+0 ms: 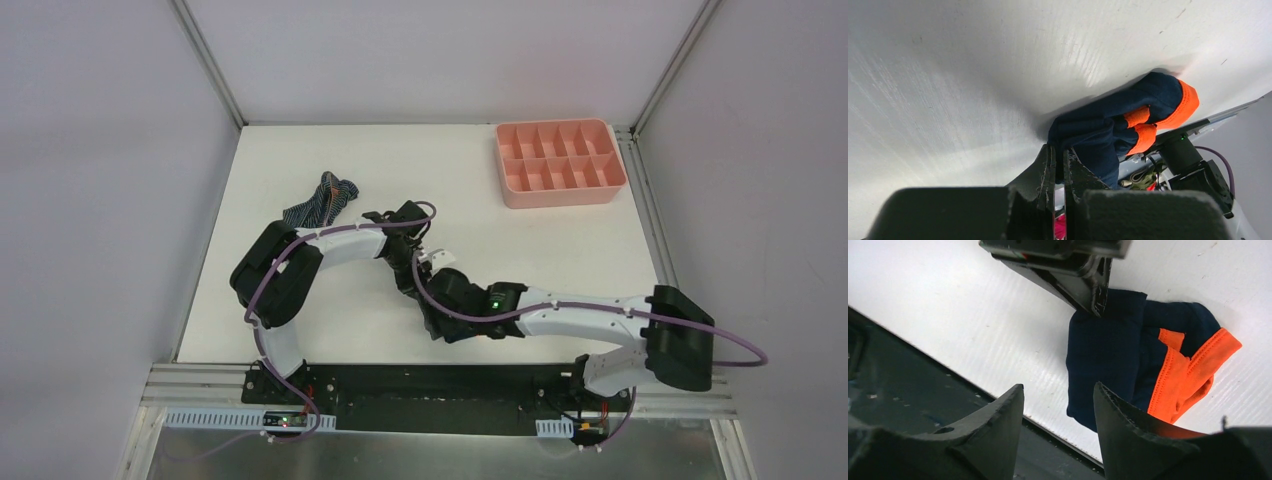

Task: Roll the underwear
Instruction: Roll the underwear to the center of the board.

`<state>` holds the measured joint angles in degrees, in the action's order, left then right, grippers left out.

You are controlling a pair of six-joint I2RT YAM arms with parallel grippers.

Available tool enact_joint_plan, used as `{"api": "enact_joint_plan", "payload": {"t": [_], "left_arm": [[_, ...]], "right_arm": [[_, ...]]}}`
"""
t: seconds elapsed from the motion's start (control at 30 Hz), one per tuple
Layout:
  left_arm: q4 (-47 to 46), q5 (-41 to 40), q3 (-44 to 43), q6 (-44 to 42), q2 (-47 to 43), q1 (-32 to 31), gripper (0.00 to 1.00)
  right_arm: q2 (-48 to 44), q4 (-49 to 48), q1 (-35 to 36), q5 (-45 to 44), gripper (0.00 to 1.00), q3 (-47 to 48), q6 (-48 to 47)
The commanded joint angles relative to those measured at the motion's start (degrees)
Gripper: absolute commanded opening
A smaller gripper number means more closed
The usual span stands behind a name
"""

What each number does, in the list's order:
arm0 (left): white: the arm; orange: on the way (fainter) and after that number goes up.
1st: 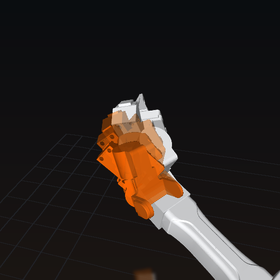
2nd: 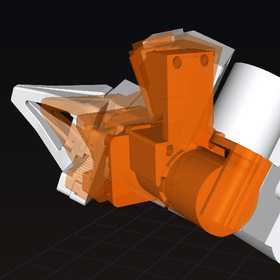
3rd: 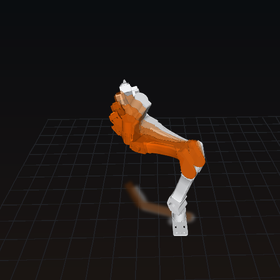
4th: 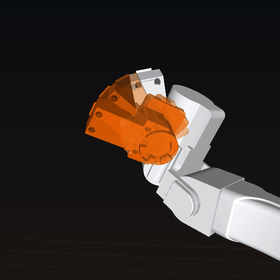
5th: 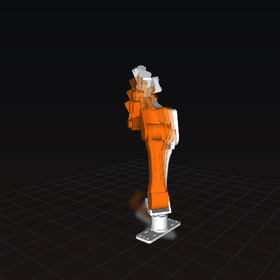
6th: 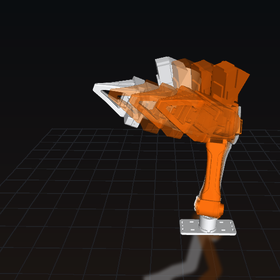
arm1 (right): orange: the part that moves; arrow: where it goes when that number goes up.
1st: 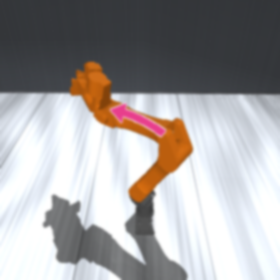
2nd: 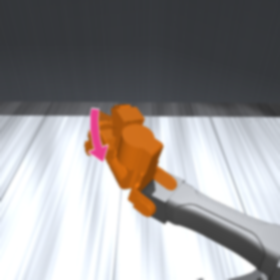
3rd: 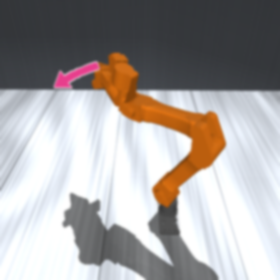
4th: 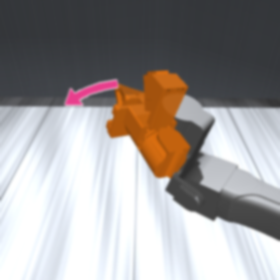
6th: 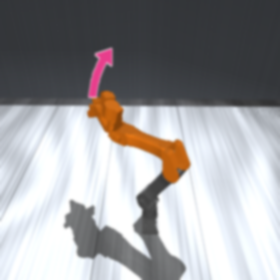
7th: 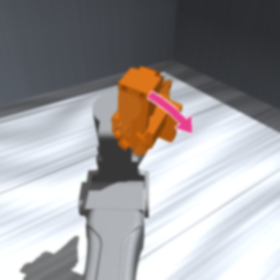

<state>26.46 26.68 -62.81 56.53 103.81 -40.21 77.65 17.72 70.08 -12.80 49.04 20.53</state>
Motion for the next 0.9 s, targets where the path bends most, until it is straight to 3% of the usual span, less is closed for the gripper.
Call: {"api": "enact_joint_plan", "payload": {"t": [0.0,0.47,0.87], "left_arm": [[1.92,-0.15,-2.12,0.25,-0.45,-0.47,0.00],[2.55,0.54,-2.63,-0.61,0.09,-0.48,0.00],[2.55,4.62,-3.71,-2.03,0.80,-0.49,0.00]], "right_arm": [[5.46,5.29,3.70,-11.20,0.56,5.23,-1.85],[12.60,11.00,9.81,-26.00,0.60,9.35,0.29],[14.54,12.57,9.76,-25.10,0.58,9.76,3.99]]}}
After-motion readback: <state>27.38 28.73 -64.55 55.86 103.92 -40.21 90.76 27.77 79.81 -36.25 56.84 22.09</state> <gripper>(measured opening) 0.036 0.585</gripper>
